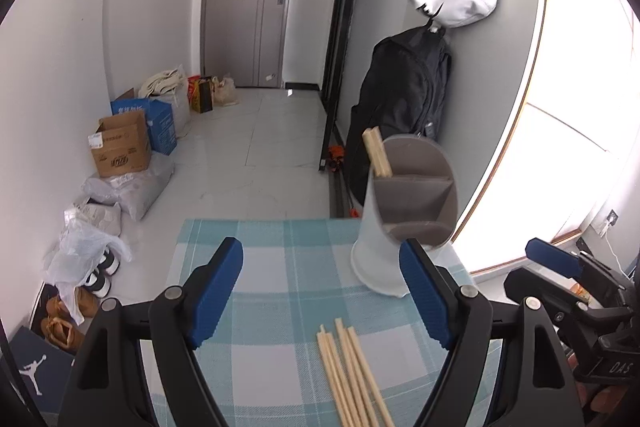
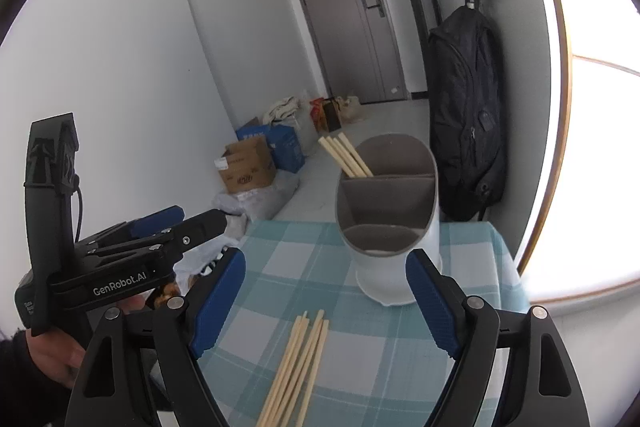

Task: Organize utensils
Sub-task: 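Withdraw both grippers from the holder and lower them toward the loose chopsticks, then close the right gripper on one wooden chopstick and lift it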

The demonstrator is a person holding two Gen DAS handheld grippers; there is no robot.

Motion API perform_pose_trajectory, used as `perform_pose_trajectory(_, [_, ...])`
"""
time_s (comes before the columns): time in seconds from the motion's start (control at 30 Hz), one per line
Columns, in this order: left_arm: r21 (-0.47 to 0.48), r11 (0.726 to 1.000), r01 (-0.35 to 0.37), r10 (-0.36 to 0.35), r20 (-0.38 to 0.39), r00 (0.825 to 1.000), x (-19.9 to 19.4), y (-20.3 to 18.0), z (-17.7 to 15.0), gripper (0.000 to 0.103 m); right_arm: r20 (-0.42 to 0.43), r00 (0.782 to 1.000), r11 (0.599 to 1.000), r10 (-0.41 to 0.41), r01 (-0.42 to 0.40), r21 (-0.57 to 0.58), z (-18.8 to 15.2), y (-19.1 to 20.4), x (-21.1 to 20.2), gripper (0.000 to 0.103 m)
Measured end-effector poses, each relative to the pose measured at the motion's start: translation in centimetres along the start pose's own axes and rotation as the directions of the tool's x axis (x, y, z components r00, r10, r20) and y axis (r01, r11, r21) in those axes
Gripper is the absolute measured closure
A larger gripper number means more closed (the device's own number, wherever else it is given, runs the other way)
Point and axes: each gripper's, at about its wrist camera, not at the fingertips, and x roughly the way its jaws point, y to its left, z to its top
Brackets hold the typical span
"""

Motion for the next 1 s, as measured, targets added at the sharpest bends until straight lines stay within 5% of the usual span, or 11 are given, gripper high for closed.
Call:
perform_pose_trajectory(0.23, [-0.025,0.999,-0.033,0.032,-0.030,0.999,0.8,2.1,-1.3,0.026,-0.139,0.990,1.000,-0.023,0.022,-0.003,-2.0,-0.2,3.2,0.016])
perform_pose_trajectory(0.4, [-0.047,0.997,-0.069,0.067,-0.035,0.997,1.1,3.9,-2.2,0.025,-0.276,0.961,0.999,-0.002,0.014,0.041,-3.4,-0.7,6.1,0.017])
perform_pose_trajectory(0.53, [-0.091,0.992,-0.082,0.076,-0.071,0.995,1.6,5.7,-2.6,0.024,-0.402,0.916,1.000,-0.018,0.026,0.014,-4.6,-0.5,9.0,0.044])
perform_pose_trajectory(0.7, [-0.122,0.987,-0.100,0.093,-0.064,0.994,1.3,6.9,-2.6,0.017,-0.482,0.875,0.999,-0.039,0.044,-0.001,-5.7,0.0,11.9,0.048])
perform_pose_trajectory(1.0, [-0.158,0.985,-0.073,0.059,-0.087,0.994,1.7,8.0,-2.9,0.016,-0.566,0.812,0.987,-0.140,0.073,-0.140,-6.9,1.8,16.1,0.083])
